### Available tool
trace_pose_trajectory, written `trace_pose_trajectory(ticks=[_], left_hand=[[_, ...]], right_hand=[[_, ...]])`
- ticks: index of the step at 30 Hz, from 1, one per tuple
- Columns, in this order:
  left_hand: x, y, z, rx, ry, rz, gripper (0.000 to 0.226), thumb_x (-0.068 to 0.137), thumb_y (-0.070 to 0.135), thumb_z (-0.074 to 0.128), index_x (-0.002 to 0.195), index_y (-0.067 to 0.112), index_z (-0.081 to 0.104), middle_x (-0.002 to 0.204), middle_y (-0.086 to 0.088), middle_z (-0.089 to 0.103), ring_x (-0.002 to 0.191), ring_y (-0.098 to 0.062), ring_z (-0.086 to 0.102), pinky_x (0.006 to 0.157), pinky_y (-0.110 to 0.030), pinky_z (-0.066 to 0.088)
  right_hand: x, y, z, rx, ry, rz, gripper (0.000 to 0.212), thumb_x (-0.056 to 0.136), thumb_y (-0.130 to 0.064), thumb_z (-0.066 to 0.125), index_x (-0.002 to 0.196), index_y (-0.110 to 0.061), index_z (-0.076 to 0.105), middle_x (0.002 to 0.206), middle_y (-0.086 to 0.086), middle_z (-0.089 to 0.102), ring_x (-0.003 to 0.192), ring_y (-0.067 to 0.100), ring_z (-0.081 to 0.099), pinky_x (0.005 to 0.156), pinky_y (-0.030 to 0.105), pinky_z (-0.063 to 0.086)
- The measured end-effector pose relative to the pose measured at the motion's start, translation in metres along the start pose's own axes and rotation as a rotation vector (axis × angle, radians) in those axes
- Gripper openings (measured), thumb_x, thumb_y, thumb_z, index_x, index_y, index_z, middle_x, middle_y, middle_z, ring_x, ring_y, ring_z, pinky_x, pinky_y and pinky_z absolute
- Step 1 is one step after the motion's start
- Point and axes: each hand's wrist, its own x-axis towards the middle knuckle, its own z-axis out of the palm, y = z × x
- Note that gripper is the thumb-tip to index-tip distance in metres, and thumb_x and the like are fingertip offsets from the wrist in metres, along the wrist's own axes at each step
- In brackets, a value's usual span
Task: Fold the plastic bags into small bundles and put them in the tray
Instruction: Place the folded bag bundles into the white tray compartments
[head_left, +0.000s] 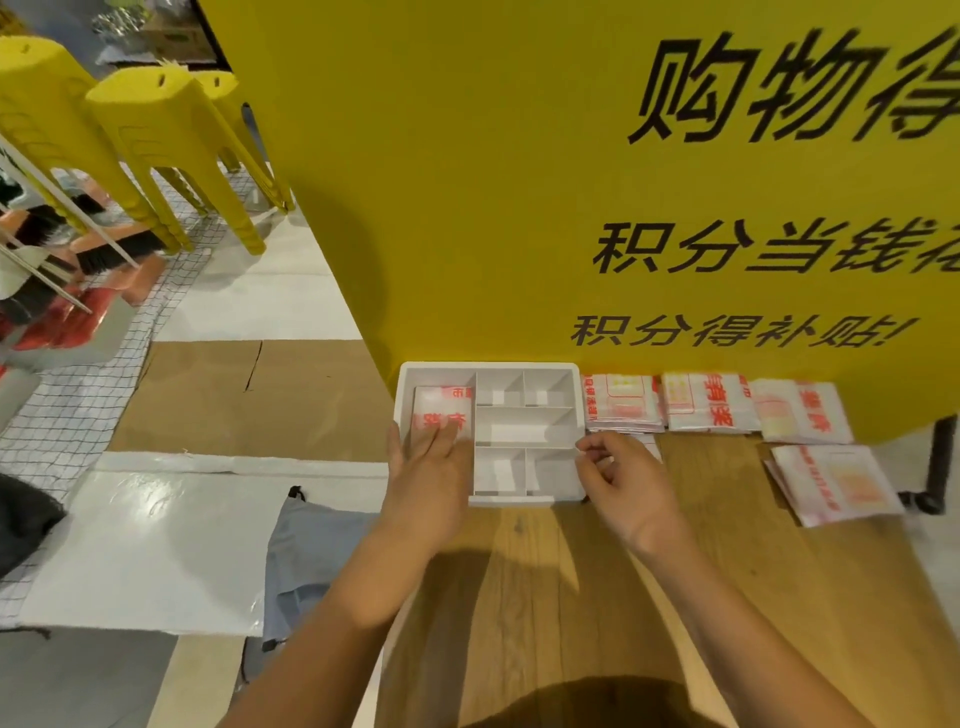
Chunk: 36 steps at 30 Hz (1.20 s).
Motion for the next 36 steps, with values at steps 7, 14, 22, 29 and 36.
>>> trace_pose_trajectory(ticks=[7, 14, 22, 29, 36], left_hand=[[0.002, 0.08, -0.015, -0.307, 0.197, 0.199, 0.035, 0.095, 0.019, 0.055, 0.13, 0.022, 0.058, 0.128, 0.002, 0.054, 0.119, -0.019, 0.049, 0.102, -0.036, 0.039], [0.009, 0.111, -0.007, -0.347, 0.039, 0.235, 0.038, 0.102, 0.028, 0.05, 0.139, 0.025, 0.05, 0.138, 0.004, 0.043, 0.125, -0.012, 0.045, 0.1, -0.024, 0.042], [-0.004, 0.12, 0.001, -0.542, -0.035, 0.123, 0.052, 0.098, 0.04, 0.057, 0.146, 0.032, 0.036, 0.143, 0.007, 0.039, 0.125, -0.011, 0.05, 0.094, -0.025, 0.049], [0.0, 0.109, -0.017, -1.035, -0.038, -0.048, 0.032, 0.097, 0.032, 0.062, 0.128, 0.032, 0.054, 0.123, 0.016, 0.064, 0.112, 0.001, 0.06, 0.098, -0.033, 0.054], [-0.013, 0.005, -0.034, -1.003, -0.041, 0.004, 0.033, 0.1, 0.03, 0.056, 0.133, 0.029, 0.053, 0.13, 0.01, 0.062, 0.12, -0.007, 0.059, 0.102, -0.04, 0.05]], right_hand=[[-0.005, 0.056, -0.036, -0.18, 0.16, 0.226, 0.044, 0.086, -0.041, 0.073, 0.118, -0.013, 0.062, 0.112, 0.007, 0.06, 0.102, 0.026, 0.059, 0.084, 0.039, 0.051], [0.004, 0.058, -0.03, -0.024, -0.027, 0.376, 0.06, 0.073, -0.034, 0.087, 0.123, -0.017, 0.059, 0.12, 0.003, 0.07, 0.107, 0.022, 0.067, 0.083, 0.033, 0.055], [-0.014, 0.063, -0.063, 0.315, -0.208, 0.234, 0.041, 0.085, -0.035, 0.077, 0.123, -0.026, 0.064, 0.111, -0.011, 0.071, 0.096, -0.001, 0.066, 0.075, 0.014, 0.051], [-0.012, 0.021, -0.065, 0.462, -0.334, 0.07, 0.04, 0.085, -0.036, 0.074, 0.124, -0.032, 0.063, 0.117, -0.012, 0.072, 0.11, 0.007, 0.067, 0.098, 0.037, 0.053], [0.001, -0.044, -0.008, 0.561, -0.334, -0.008, 0.029, 0.087, -0.031, 0.077, 0.114, -0.033, 0.066, 0.098, -0.014, 0.07, 0.092, 0.009, 0.066, 0.083, 0.028, 0.054]])
